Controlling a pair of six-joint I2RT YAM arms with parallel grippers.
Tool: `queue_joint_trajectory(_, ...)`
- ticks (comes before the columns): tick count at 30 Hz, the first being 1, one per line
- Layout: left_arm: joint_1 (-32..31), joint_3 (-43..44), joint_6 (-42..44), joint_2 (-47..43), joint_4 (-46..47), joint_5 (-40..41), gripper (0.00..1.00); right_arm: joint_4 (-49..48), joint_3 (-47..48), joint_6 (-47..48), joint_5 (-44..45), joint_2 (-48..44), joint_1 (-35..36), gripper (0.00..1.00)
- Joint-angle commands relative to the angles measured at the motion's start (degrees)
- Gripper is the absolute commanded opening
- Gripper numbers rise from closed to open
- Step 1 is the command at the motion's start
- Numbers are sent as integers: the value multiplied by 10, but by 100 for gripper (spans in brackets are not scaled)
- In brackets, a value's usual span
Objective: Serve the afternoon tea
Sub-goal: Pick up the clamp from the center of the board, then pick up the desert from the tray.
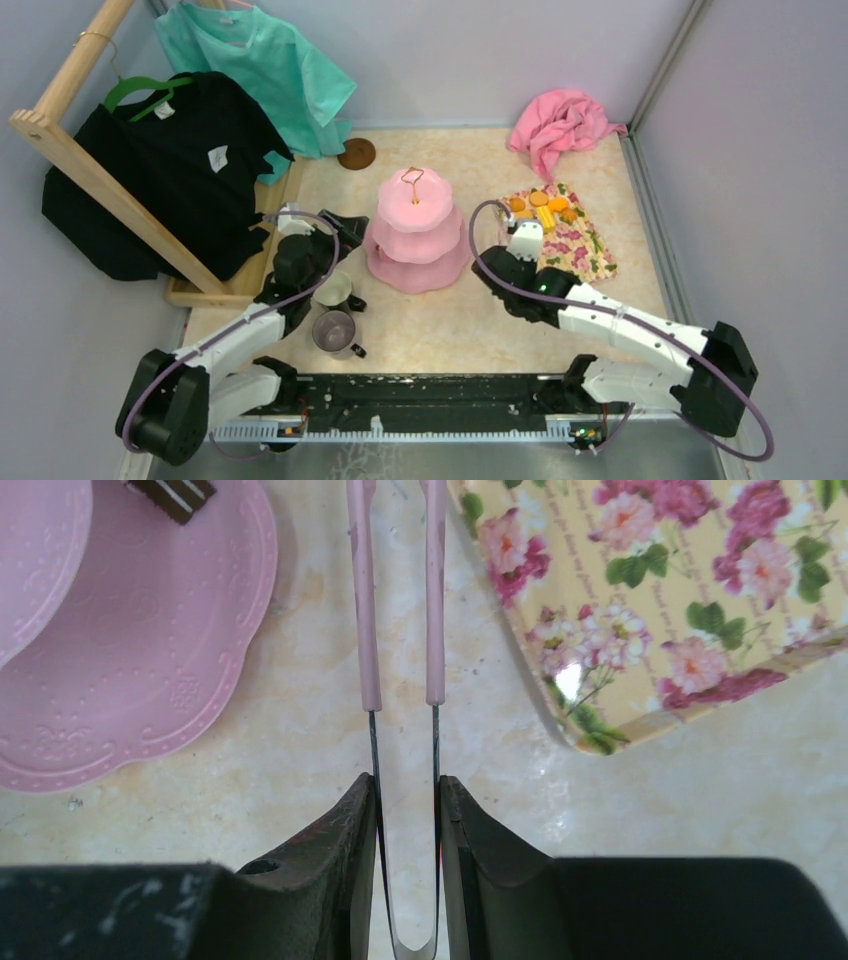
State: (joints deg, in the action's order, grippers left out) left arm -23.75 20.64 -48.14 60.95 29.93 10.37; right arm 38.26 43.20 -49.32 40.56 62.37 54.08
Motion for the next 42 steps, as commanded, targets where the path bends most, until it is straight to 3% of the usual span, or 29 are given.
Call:
queue_joint_trajectory(1,0,-3,7,-28,-1,-8,99,47,47,86,-23,-43,-68,13)
queue_joint_trajectory(6,0,-7,-5,-32,16,-20,99,30,76,204,-103,-39,-187,10)
queue_joint_trajectory(15,-1,-14,-25,2,73,-32,99,12,108,308,-170,24,-285,11)
queue_joint_trajectory(31,-1,-18,-40,50,130,-32,99,17,94,291,-217,107,-347,19)
queue_joint_trajectory(35,1,-19,-41,59,136,-31,99,16,90,285,-223,118,-358,26)
queue_joint_trajectory(42,6,-24,-49,77,154,-37,99,11,89,284,-235,130,-381,30)
